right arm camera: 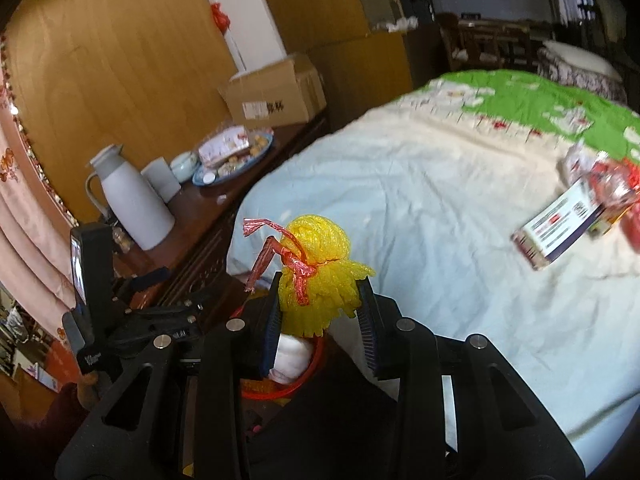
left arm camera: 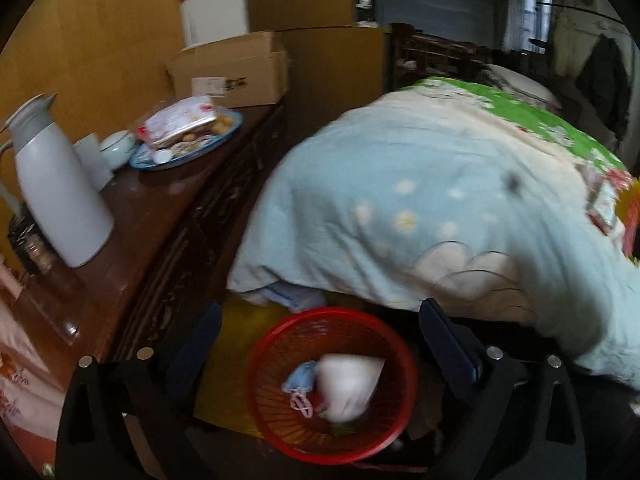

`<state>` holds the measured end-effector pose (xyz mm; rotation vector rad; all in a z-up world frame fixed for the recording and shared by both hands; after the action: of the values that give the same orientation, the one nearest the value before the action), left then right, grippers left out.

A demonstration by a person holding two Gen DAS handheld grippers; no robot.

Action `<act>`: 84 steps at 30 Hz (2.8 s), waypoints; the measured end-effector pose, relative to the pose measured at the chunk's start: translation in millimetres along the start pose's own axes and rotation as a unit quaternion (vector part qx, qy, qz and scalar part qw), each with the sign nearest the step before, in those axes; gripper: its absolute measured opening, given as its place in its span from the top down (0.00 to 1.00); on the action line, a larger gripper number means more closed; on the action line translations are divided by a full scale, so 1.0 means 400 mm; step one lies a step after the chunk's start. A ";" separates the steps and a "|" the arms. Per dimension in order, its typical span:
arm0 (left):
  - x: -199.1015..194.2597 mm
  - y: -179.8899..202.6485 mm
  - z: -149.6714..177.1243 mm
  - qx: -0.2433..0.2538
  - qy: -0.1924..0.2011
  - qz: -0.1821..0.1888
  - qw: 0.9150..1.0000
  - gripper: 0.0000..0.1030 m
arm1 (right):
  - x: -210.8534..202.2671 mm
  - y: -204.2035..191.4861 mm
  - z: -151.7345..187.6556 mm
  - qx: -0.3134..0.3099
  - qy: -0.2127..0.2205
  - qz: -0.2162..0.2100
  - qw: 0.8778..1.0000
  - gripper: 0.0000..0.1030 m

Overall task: Collect trash
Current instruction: 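Carry cup and yellow bundle to the red wastebasket and open both tools, then return both tools over the bed toward the medicine box, then grasp the white-and-purple medicine box with the left tool and lift it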

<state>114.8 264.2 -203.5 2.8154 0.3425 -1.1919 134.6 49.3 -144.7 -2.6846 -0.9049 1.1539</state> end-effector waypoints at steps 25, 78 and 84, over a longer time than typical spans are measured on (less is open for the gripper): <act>0.018 -0.219 0.021 -0.106 -0.004 -0.076 0.991 0.06 | 0.223 -0.216 0.065 -0.077 -0.115 -0.085 0.987 0.39; 0.025 0.680 -0.125 0.202 0.054 0.068 0.976 0.06 | -0.204 0.724 0.069 0.172 0.067 0.246 0.952 0.24; 0.067 0.730 -0.124 0.209 0.041 0.103 0.972 0.06 | -0.201 0.794 0.086 0.210 0.067 0.255 0.941 0.24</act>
<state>234.4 -8.0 -195.9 3.1534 -0.2263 -1.2257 222.3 -260.9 -211.7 -2.6416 0.0795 1.0610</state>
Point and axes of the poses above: each gripper's, at about its wrist camera, not at the fingertips, and x roughly the way its jaws point, y to its right, z to its underside, the point moved 7 cm from there along x, roughly the way its jaws point, and after that the axes turned 3 degrees about z, right-handed, at the moved point
